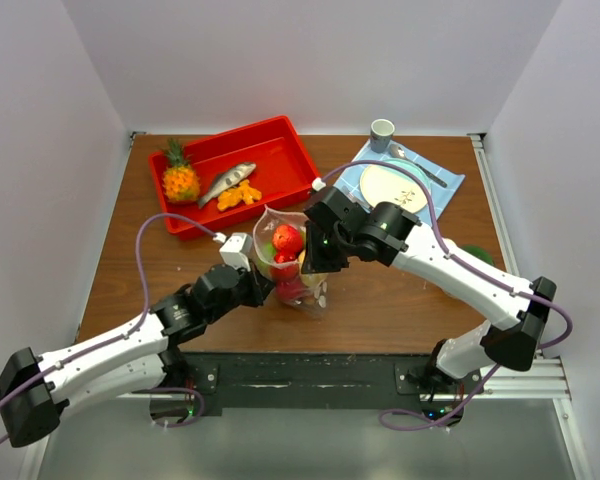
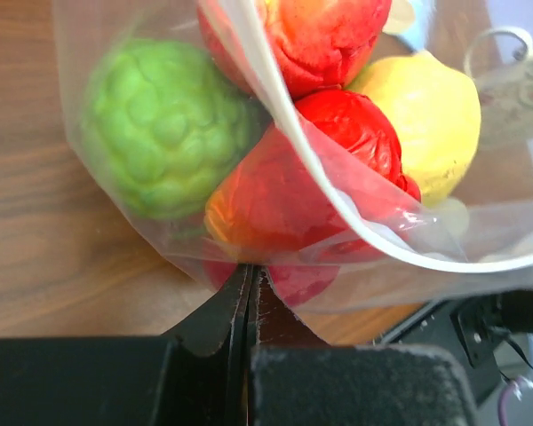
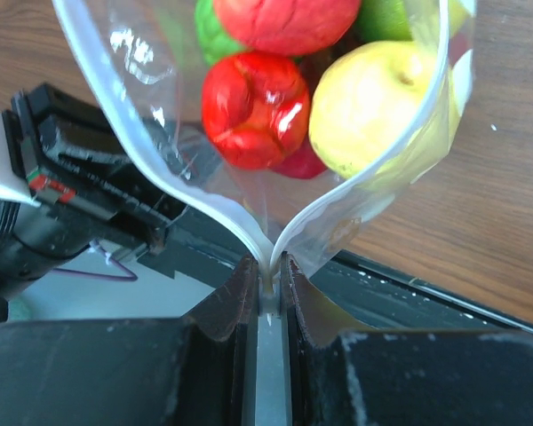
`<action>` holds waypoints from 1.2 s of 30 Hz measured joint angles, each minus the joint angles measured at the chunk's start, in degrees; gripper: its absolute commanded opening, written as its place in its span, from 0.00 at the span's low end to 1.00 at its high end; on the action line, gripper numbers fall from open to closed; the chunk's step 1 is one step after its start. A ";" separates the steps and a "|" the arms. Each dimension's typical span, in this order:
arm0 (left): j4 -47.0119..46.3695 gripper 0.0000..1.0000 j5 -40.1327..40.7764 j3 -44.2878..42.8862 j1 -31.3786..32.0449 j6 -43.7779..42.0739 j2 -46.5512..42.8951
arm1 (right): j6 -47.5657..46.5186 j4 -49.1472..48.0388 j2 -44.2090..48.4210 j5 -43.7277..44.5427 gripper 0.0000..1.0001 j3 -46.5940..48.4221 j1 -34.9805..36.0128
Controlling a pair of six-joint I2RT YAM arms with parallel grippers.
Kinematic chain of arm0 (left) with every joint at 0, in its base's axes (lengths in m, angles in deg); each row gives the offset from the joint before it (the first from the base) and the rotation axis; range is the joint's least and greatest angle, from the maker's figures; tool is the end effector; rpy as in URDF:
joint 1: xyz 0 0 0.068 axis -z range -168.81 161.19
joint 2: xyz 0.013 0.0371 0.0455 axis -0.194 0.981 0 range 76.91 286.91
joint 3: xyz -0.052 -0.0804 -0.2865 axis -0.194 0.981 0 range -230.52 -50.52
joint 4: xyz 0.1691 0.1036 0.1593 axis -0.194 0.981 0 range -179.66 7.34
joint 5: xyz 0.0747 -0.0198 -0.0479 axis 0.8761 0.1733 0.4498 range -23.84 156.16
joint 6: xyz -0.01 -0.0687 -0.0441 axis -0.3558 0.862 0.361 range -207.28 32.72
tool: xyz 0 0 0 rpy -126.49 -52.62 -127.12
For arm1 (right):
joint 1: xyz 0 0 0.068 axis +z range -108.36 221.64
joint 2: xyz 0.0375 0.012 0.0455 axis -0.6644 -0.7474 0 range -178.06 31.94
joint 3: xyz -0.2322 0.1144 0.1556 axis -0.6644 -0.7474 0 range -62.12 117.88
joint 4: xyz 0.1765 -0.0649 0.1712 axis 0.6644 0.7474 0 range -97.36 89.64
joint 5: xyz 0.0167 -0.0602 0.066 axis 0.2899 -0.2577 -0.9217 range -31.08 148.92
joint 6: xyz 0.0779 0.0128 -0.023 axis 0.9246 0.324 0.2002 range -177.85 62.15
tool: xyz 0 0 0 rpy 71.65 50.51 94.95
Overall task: Place the food in the zip-top bag and seal the zipper
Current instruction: Adjust the zipper food storage bag at the center of the board, then zip the zipper food storage bag at the center of the board.
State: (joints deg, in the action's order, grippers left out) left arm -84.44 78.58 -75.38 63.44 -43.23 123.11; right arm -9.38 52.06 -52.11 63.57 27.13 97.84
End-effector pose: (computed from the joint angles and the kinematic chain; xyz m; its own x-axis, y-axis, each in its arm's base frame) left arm 0.1273 -0.1392 0.2309 -0.6517 -0.2674 -0.7097 0.2800 0.7848 -0.5528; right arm 0.1747 0.2507 0.3694 -0.8995 -0.0025 -0.4369 -0.1939 0.8984 0.3941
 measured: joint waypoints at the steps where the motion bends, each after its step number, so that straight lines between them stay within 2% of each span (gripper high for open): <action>1: -0.02 0.02 -0.11 -0.74 -0.79 -0.61 1.03 | 0.11 -0.26 -0.04 -0.15 0.00 0.00 0.00; 3: -0.28 0.05 -0.42 -2.54 -2.08 -1.95 3.26 | 0.28 -0.57 -0.35 -0.20 0.00 0.04 -0.02; 5: -1.38 0.15 -0.74 -4.02 -2.93 -3.23 5.18 | 0.42 -0.76 -0.81 -0.22 0.00 0.15 -0.02; 10: -3.69 0.27 -2.49 -7.37 -4.33 -7.65 8.41 | 0.57 -0.61 -3.43 -0.17 0.00 2.14 -0.09; 16: -5.29 0.29 -5.57 -10.88 -4.61 -12.63 8.79 | 0.92 -0.13 -6.43 -1.03 0.00 5.18 -2.05; 22: -6.82 0.32 -7.41 -8.70 -3.45 -15.04 0.66 | 2.38 3.23 -10.40 -1.86 0.00 11.26 -4.76; 24: -7.43 0.32 -5.84 -8.15 -0.46 -16.04 -1.29 | 2.84 5.11 -12.66 -1.84 0.00 14.38 -4.90; 29: -7.76 0.31 4.15 -7.85 11.02 -17.18 -0.72 | 4.17 8.83 -16.48 -1.57 0.00 19.71 -4.83; 36: -9.97 0.33 17.14 -4.39 14.78 -15.52 -1.51 | 5.97 11.13 -16.48 -1.40 0.00 19.93 -4.87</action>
State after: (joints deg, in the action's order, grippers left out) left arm -94.41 95.72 -79.78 78.21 -58.75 121.60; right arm -3.42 63.19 -68.59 62.17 47.07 92.97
